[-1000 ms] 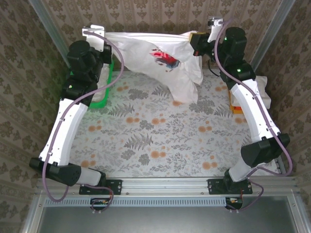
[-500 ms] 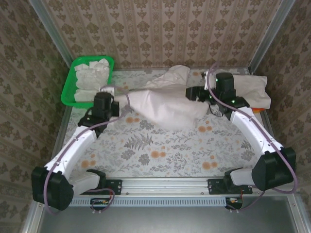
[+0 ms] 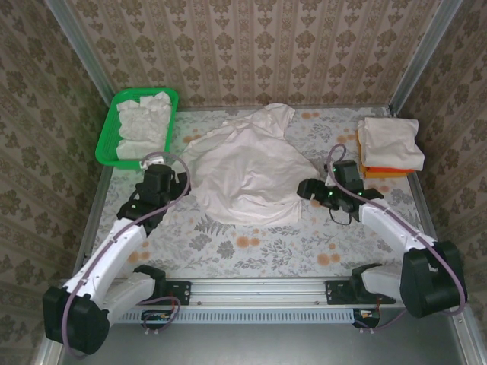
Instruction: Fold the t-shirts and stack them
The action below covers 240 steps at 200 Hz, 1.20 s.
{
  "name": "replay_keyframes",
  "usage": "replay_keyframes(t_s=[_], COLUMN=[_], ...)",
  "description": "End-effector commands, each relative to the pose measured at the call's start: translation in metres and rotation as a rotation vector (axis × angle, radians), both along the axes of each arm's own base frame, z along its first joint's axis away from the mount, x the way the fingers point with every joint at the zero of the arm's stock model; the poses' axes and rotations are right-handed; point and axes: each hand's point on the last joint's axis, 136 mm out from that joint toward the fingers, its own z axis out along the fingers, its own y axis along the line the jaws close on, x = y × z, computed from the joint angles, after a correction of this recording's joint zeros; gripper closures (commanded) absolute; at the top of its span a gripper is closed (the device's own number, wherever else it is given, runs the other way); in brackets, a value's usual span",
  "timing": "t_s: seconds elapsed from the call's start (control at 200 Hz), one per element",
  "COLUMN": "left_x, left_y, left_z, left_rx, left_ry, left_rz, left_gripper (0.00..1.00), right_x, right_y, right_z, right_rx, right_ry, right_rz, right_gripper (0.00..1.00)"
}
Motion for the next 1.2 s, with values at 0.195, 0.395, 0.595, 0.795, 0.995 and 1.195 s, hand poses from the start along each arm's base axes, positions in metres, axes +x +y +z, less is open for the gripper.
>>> replay_keyframes(t_s=[0.195,0.395,0.595,0.795,0.995,1.195], left_x=[-0.02,-0.023,-0.024,-0.022,-0.015,-0.008], left_y=[0.038,0.047,0.05,0.046,0.032,0.009], left_z=[-0.043,-0.047,-0.048,-0.049,-0.054,-0.07], left_rx=[-0.218,-0.237,-0.241,-0.238,-0.232,-0.245], left_ry=[0.157,0.172,0.177,0.189,0.212,0.282], left_rz=[0.292,0.316,0.321,0.28,0.211,0.159], left_gripper=[0.0,0.0,0.0,0.0,0.0,0.0], right_x=[-0.014,-0.016,-0.007,0.015,0.012,0.012], right_y=[0.029,0.04,0.039,-0.005,-0.067,-0.08], right_z=[-0.044,-0.064,-0.052,0.018,0.05,0.023], right_rx=[-0.005,-0.043,-0.074,-0.136,-0.201,-0.211], right_ry=[0.125,0.183,0.144,-0.097,-0.157,-0.04], right_rz=[0.044,0.088,0.106,-0.024,-0.233,-0.264], right_gripper=[0.45,0.52,0.99,1.0,1.0,1.0])
